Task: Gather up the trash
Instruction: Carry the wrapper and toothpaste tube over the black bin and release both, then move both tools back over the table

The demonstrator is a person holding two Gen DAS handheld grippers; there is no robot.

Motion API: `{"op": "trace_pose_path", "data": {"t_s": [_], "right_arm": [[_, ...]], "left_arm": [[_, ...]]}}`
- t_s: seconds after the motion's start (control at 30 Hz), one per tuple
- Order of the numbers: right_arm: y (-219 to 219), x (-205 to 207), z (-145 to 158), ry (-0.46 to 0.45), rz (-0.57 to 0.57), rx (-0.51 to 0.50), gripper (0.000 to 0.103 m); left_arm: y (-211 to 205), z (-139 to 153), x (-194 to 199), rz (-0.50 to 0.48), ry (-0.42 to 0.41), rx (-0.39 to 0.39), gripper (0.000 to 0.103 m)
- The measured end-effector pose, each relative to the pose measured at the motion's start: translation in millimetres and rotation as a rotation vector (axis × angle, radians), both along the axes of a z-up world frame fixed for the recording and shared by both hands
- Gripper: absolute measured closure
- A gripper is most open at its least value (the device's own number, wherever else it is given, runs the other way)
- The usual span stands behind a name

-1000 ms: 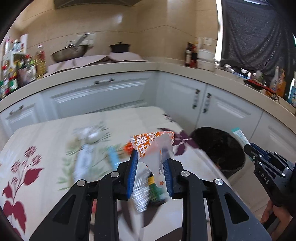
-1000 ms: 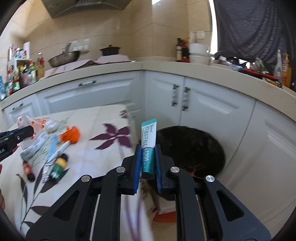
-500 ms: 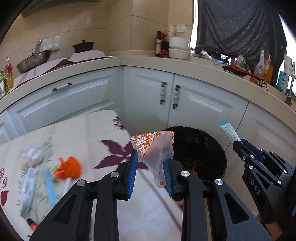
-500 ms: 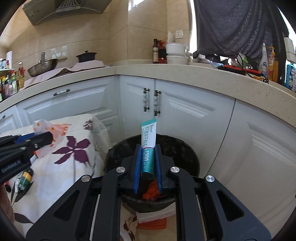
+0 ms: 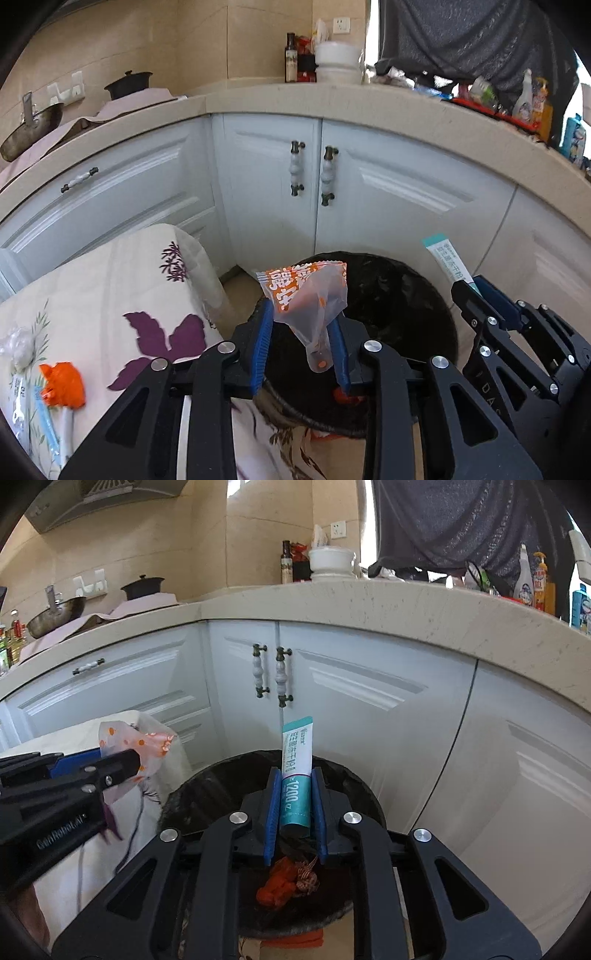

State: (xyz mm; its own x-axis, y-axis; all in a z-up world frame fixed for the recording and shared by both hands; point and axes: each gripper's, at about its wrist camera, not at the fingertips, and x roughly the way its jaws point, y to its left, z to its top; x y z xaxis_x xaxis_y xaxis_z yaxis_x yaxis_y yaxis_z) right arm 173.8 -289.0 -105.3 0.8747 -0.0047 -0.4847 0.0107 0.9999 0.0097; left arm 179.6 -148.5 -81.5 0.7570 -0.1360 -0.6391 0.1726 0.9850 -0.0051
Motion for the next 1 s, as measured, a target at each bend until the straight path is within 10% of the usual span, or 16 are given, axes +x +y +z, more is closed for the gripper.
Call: {"op": "trace_pose_path", "data": {"t_s": [0.37,1.0], "right_arm": [[5,-4,-3,0.013,-0.003,0.010,0.067],[75,-67,35,-0.035,0.119,0.040,0.065]], "left_arm": [[15,3,-4,0.034,0.006,-0.024,0.051],[110,30,-75,0.180,-0.045,-0.054,0.048]]}}
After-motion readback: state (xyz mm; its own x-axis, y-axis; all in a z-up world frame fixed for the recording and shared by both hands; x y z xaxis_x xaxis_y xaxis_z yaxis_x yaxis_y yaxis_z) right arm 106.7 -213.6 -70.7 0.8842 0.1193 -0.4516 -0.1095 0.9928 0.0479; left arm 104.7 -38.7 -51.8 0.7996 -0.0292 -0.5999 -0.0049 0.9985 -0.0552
